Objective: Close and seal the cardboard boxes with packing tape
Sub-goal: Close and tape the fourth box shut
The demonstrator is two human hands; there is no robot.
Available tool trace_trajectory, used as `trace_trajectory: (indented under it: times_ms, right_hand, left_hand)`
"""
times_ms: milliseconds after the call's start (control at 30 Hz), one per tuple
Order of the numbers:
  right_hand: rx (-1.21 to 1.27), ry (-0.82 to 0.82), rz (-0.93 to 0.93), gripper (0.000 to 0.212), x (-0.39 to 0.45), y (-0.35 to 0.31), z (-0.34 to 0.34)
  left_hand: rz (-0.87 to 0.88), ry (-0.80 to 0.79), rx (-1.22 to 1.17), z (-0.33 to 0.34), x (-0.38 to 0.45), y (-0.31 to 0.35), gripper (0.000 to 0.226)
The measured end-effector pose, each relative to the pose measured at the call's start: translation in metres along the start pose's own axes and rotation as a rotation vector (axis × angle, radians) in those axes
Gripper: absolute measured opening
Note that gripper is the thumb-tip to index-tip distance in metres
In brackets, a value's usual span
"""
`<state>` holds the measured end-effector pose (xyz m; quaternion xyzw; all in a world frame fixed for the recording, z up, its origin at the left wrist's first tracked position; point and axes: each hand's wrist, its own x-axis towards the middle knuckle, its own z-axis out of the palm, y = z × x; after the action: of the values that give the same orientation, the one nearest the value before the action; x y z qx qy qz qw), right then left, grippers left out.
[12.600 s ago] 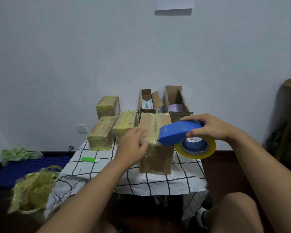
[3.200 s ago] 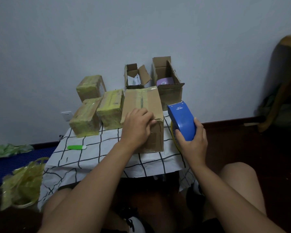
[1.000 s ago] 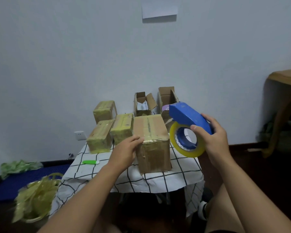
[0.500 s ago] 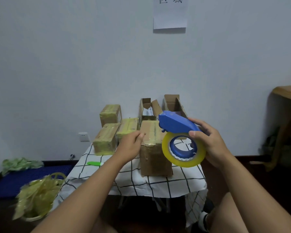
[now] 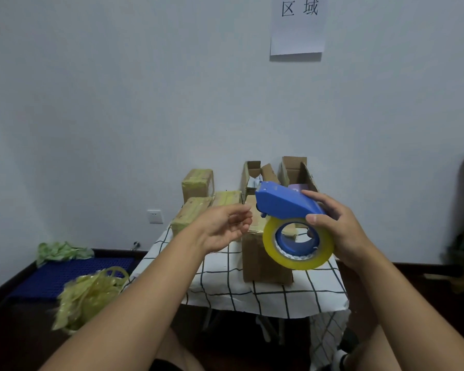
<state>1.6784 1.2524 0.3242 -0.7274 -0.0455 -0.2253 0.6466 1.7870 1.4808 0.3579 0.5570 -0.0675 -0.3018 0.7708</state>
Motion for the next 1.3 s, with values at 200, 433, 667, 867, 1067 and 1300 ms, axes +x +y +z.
trace_trajectory:
  times_ms: [200, 433, 667, 867, 1067, 1300]
  right_hand:
    - [-0.111, -0.038, -0.015, 0.070, 0.002, 0.000, -0.005]
    - [-0.284, -0.155, -0.090, 0.068, 0.013, -0.012, -0.023]
    - [-0.431, -0.205, -0.085, 0.063, 0.024, -0.009, -0.034]
    - [-0.521, -0.219, 0.028, 0.062, 0.035, -0.005, -0.072]
    - [-0.588, -0.294, 0.098, 0.056, 0.040, 0.008, -0.085]
    - [-0.648, -0.310, 0.115, 0.060, 0.049, 0.014, -0.090]
  left_hand:
    - [-0.056, 0.038, 0.092, -0.003, 0.004, 0.005, 0.006]
    - [-0.192, -0.040, 0.072, -0.006, 0.015, 0.003, 0.016]
    - [0.041, 0.094, 0.440, 0.012, 0.023, 0.008, 0.010]
    - [0.042, 0.282, 0.525, -0.022, 0.045, 0.014, 0.005]
    - [-0.026, 0.308, 0.475, -0.022, 0.060, -0.021, 0.011]
    - [0.004, 0.372, 0.539, -0.021, 0.076, -0.035, 0.011]
